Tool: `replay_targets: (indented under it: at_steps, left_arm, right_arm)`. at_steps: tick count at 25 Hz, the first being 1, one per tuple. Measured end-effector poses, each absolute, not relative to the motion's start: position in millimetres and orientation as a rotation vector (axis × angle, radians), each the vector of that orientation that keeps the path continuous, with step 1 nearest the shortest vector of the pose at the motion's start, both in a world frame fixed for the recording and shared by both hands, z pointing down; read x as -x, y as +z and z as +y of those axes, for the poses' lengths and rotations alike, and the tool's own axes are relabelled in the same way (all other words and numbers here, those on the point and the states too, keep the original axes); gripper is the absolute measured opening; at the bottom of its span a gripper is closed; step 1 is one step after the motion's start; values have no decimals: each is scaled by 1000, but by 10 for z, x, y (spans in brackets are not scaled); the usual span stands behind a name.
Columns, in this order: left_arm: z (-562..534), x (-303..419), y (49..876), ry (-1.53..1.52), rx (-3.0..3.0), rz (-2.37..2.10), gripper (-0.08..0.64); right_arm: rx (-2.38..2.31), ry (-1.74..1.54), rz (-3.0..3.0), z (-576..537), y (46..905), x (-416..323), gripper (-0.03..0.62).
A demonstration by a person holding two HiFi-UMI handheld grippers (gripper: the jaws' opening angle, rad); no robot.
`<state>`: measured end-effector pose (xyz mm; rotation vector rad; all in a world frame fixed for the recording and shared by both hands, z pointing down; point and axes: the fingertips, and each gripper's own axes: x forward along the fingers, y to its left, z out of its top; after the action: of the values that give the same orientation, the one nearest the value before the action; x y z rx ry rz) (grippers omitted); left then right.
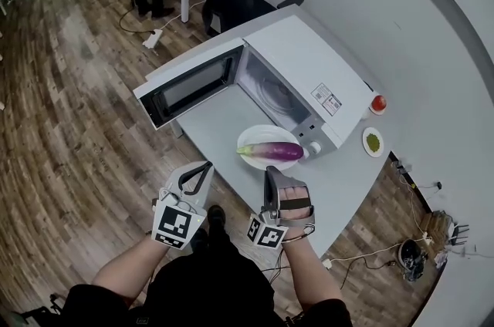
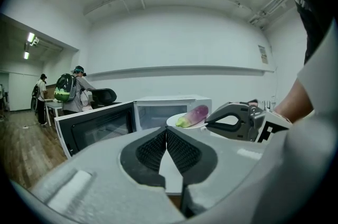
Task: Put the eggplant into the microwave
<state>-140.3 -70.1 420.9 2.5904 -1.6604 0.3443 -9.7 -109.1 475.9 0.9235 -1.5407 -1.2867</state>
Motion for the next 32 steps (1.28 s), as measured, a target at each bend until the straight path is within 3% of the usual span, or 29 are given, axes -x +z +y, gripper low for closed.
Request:
replay_targets:
  at_steps: [14,32]
  left_arm:
    - [-1575,1436,4152,345,-2566,-1715,9]
    - [-2336,1679,4221,362,-2844,-1325,9]
  right_arm:
    - [-883,-1345,-1610,-1871,4780,424,23]
    - [-1064,-1149,-1424,-2485,4849,707,23]
